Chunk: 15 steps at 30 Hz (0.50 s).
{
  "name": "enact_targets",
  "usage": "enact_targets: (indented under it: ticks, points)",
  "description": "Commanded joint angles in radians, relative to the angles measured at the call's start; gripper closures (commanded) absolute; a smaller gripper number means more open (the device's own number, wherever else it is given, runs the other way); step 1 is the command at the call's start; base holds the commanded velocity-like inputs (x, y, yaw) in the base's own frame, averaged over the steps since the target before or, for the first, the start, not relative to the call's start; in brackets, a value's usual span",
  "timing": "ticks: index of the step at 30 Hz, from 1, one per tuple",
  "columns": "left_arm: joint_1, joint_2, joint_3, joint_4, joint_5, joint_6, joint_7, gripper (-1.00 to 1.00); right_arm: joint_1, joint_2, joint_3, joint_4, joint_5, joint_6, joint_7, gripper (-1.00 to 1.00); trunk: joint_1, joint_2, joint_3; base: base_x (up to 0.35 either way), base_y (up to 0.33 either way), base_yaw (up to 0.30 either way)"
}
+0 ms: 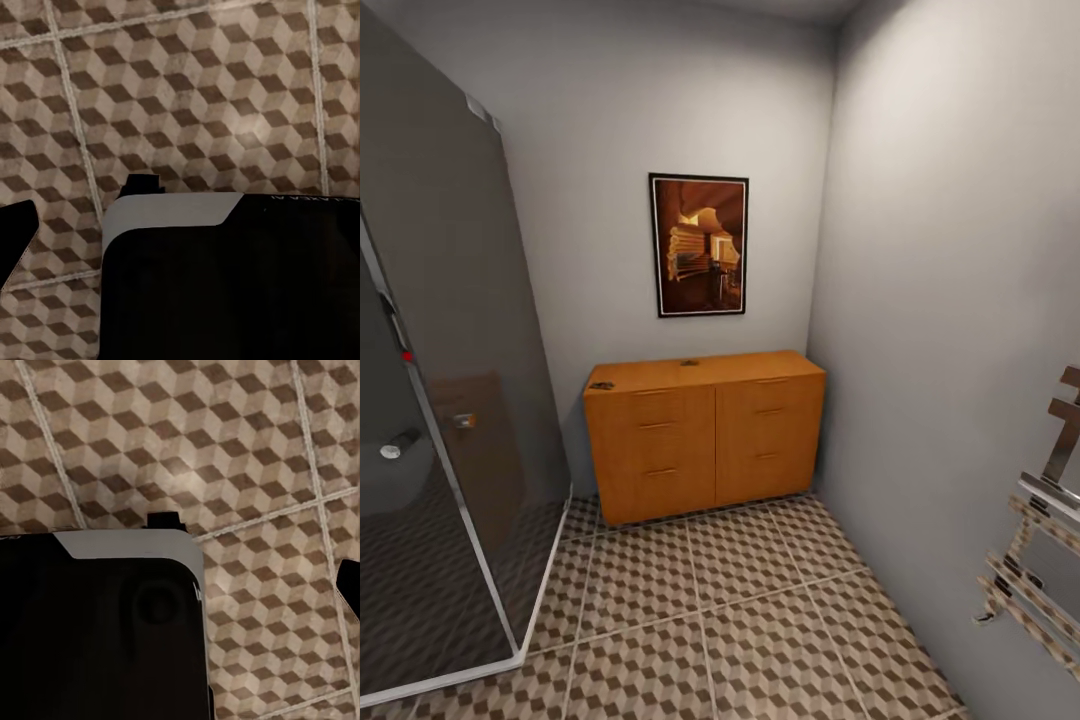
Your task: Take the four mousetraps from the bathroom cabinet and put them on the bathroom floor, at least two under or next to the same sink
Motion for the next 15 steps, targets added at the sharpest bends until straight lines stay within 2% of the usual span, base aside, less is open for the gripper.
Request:
enact_targets:
  ticks: [1,15]
  points:
    - [-0.001,0.0,-0.008,0.001,0.01,-0.002,-0.001,-1.0,-0.001,0.0,-0.008,0.003,0.011,-0.006,-0.003,-1.0,0.001,-0.001,-0.001,0.324,0.0,0.0]
    - [-0.001,0.0,-0.007,0.0,0.01,-0.003,-0.001,-1.0,-0.001,-0.001,-0.008,0.003,0.011,-0.006,-0.003,-1.0,0.001,-0.001,-0.001,0.324,0.0,0.0]
